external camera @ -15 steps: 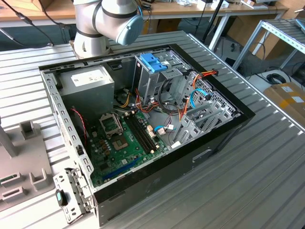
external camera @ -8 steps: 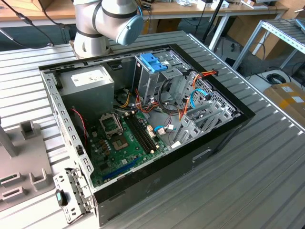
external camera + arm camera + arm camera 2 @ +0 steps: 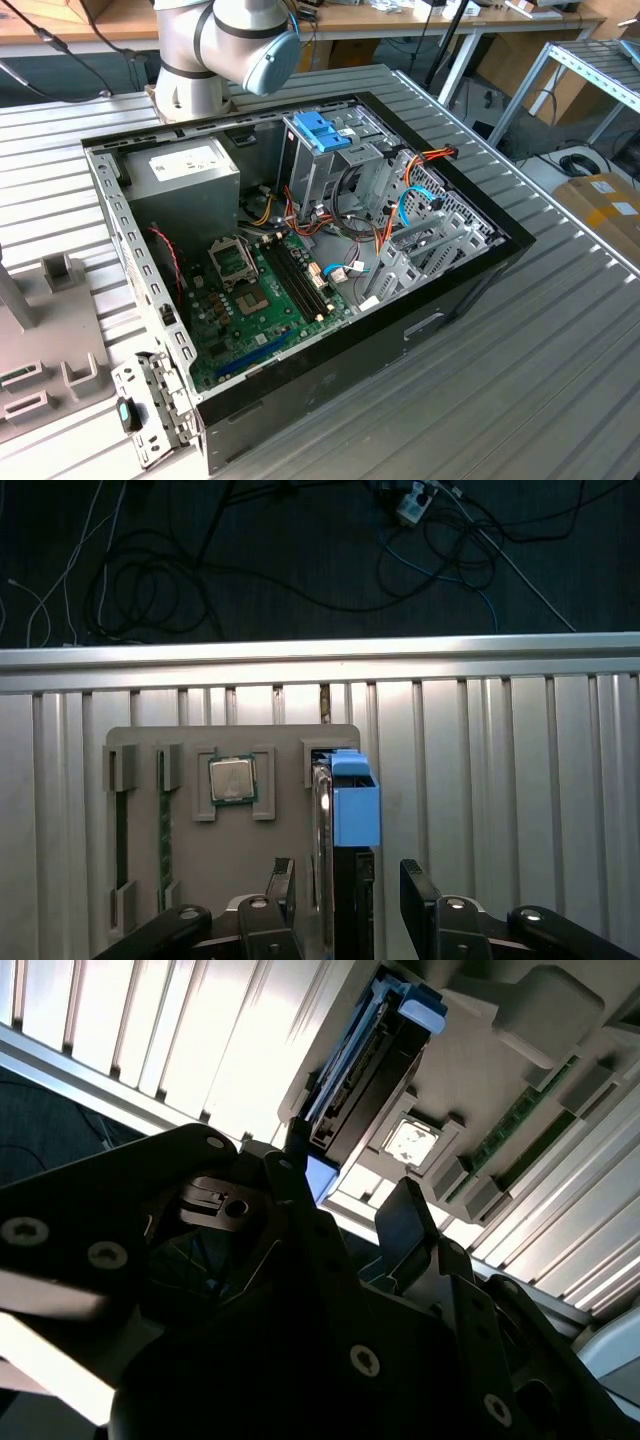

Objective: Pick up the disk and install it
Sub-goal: 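Pick up the disk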

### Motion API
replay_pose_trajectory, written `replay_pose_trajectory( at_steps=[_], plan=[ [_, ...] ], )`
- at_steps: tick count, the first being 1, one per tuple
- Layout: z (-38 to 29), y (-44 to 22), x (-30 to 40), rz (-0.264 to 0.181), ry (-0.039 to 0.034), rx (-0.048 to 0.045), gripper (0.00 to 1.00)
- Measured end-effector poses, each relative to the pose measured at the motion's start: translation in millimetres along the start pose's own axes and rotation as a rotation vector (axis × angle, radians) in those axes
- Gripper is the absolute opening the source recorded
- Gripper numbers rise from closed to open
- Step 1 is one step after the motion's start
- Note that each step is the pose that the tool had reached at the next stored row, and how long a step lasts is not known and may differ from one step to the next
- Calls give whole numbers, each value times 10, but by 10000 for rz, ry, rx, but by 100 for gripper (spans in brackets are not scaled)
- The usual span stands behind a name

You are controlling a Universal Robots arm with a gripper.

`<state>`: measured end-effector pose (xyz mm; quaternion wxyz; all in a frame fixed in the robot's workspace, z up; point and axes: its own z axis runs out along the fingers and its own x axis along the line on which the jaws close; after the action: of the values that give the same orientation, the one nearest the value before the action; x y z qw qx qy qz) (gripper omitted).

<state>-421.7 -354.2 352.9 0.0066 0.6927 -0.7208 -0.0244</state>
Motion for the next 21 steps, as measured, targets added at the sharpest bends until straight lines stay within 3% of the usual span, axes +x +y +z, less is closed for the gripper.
replay_pose_trajectory(
  at_steps=[21],
  plan=[
    [53, 0, 1, -14, 1, -1, 54]
  ],
)
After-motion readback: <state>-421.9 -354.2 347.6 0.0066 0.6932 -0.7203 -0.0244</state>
